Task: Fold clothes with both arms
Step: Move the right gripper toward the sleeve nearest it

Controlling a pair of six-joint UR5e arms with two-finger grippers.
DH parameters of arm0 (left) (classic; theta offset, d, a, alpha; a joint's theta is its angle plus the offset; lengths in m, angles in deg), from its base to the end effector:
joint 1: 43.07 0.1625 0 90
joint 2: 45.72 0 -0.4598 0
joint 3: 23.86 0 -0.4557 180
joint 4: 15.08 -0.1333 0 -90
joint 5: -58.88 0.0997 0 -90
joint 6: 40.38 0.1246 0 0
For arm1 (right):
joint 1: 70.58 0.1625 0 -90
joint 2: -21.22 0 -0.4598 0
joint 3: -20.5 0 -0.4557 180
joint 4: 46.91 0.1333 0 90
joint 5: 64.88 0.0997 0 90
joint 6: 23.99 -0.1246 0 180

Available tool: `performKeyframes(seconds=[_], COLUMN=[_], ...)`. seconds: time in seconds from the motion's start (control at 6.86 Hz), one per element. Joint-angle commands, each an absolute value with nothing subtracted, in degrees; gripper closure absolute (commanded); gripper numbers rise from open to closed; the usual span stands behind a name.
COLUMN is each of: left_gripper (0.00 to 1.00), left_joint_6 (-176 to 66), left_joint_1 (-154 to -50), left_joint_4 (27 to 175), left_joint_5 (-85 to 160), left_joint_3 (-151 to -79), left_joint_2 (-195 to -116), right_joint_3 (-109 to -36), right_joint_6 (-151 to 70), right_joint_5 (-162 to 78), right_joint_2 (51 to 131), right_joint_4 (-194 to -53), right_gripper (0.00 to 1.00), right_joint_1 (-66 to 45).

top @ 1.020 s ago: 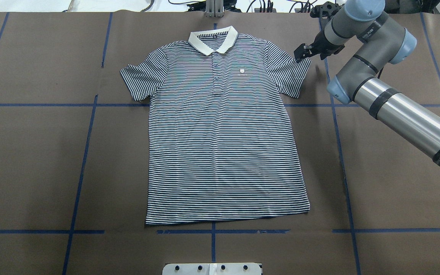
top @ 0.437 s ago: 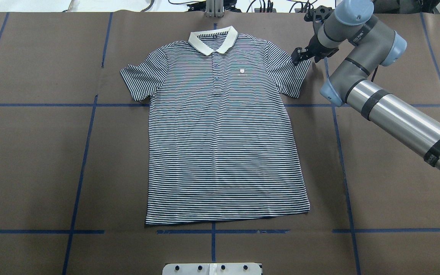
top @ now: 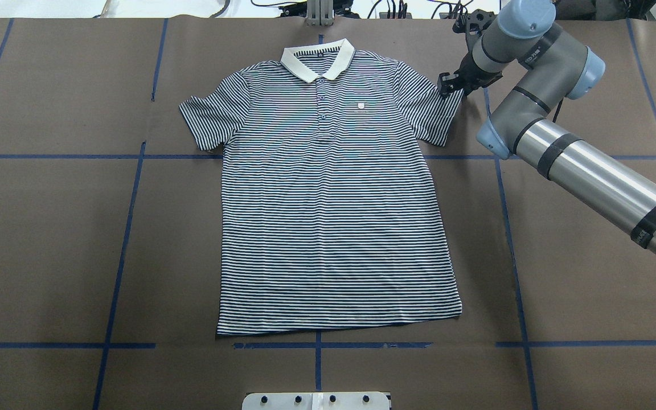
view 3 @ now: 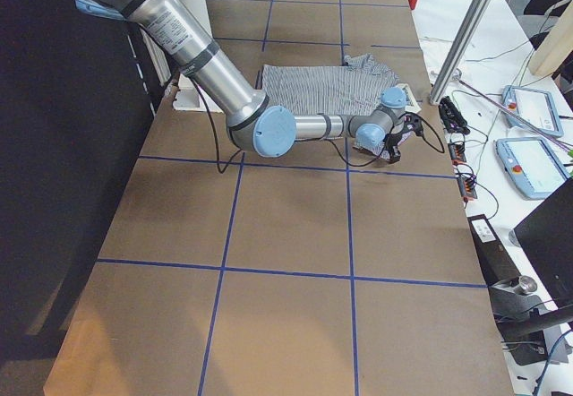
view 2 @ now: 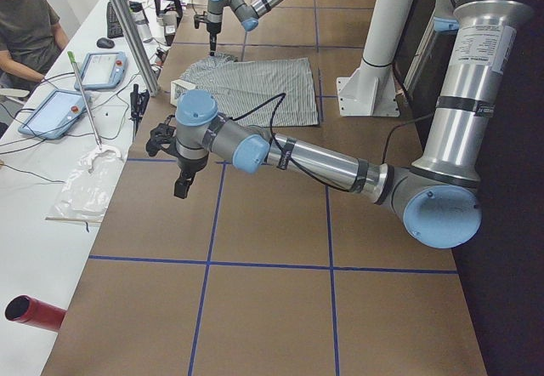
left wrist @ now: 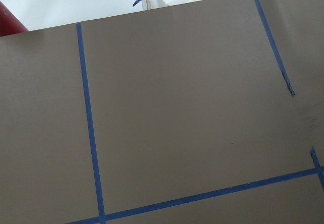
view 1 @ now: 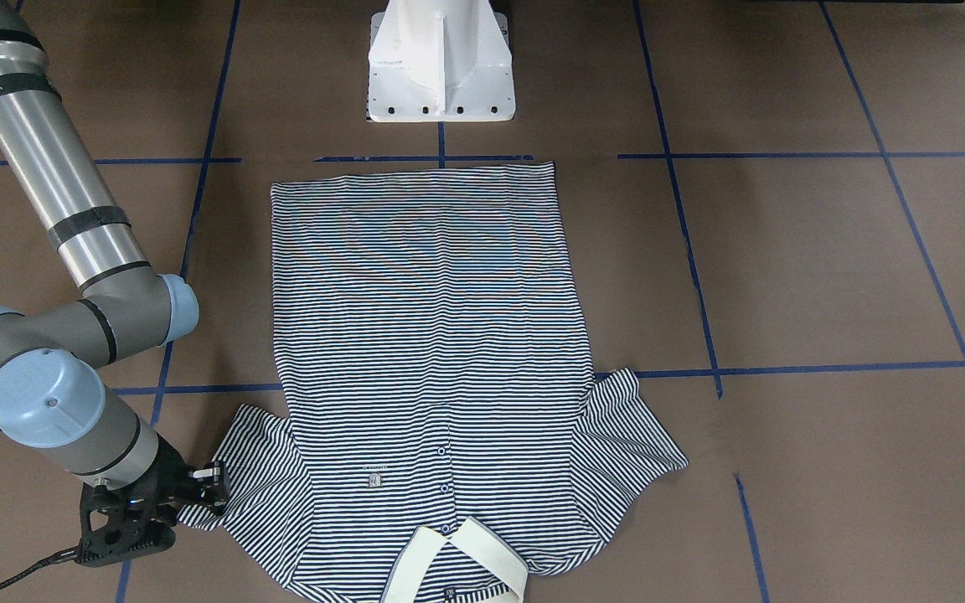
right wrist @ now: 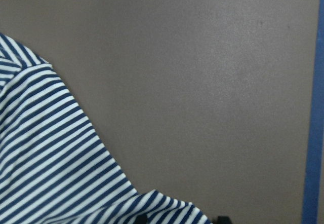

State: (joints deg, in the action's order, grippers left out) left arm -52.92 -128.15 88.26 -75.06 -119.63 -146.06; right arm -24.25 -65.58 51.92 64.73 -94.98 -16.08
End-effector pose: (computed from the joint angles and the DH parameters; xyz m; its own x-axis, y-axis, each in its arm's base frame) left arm 0.0092 -0.6529 0.5175 0.6880 0.2037 -0.6966 0.0765 0.9341 0.3487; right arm -0.4818 -0.8083 0.4821 0.6906 -0.1814 0.7001 -0.0467 0.9548 0.2934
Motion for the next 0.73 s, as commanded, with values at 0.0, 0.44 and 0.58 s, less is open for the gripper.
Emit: performKeyframes(seconds=[0.0, 0.44, 0.58], left_gripper=[0.0, 0.0, 0.0], left_joint_6=[-52.95, -53.04, -53.04], left_joint_1=[-128.15, -128.24, -128.24], left_joint_4=[88.54, 88.19, 88.19], left_joint_5=[-75.06, -74.89, -74.97], left_joint_3=[-119.49, -119.75, -119.83], left_joint_2=[-146.09, -146.71, -146.62], right_joint_3=[-24.33, -29.04, -32.99], right_joint_6=[-65.38, -65.73, -65.99], right_joint_5=[52.02, 53.06, 55.34], right_joint_2=[64.64, 65.07, 66.04], right_joint_4=[-94.98, -95.25, -95.68], right_gripper=[1.0, 1.0, 1.0], right_joint_1=[-16.09, -15.74, -15.65])
